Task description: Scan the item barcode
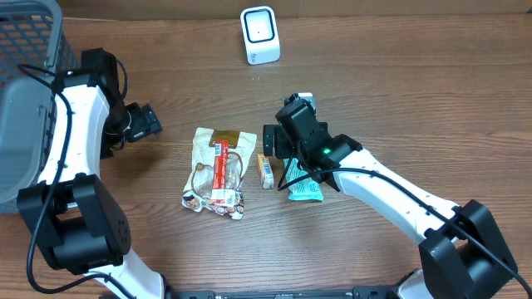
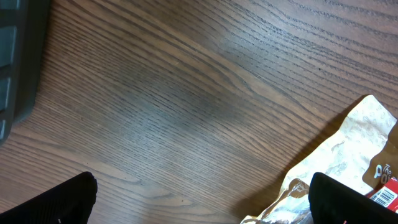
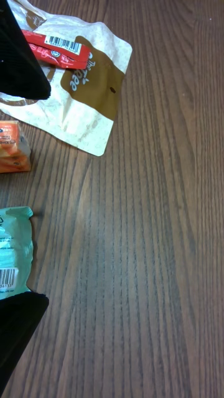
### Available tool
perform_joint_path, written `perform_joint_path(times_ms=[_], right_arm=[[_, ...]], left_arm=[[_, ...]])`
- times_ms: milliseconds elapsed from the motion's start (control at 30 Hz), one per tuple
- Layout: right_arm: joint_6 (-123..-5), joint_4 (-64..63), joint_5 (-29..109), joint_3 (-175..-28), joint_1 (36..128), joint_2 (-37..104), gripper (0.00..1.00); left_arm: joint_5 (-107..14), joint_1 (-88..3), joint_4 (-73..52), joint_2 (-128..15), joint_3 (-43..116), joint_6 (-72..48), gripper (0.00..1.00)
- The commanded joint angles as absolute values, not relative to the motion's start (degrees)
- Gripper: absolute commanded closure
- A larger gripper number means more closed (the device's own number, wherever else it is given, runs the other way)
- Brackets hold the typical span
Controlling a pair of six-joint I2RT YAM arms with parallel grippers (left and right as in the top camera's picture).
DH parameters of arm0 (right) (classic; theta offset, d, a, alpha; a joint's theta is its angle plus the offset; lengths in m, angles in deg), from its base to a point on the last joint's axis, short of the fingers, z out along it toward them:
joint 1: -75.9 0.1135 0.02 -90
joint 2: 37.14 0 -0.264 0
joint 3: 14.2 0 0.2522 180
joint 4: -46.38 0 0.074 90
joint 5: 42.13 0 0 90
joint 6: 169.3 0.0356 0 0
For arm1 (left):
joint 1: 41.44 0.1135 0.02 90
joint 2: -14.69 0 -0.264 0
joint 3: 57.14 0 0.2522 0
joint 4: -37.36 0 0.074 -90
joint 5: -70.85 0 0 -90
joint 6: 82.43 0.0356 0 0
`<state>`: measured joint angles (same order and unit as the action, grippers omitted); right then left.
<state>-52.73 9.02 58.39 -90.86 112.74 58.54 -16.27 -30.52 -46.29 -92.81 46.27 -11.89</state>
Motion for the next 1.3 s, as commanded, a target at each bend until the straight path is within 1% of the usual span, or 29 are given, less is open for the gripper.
perform_joint_path(times_ms=[0, 1267], right_arm=[[-52.8, 9.33, 58.76, -91.89, 112.89, 57.47, 0.0], [-52.8, 9.35, 58.76, -91.89, 112.89, 57.47, 0.0]], left_arm=[[-15.77, -30.22, -46.37, -91.7, 47.1, -11.7, 0.0], [-15.77, -30.22, -46.4, -91.7, 47.1, -11.7, 0.0]])
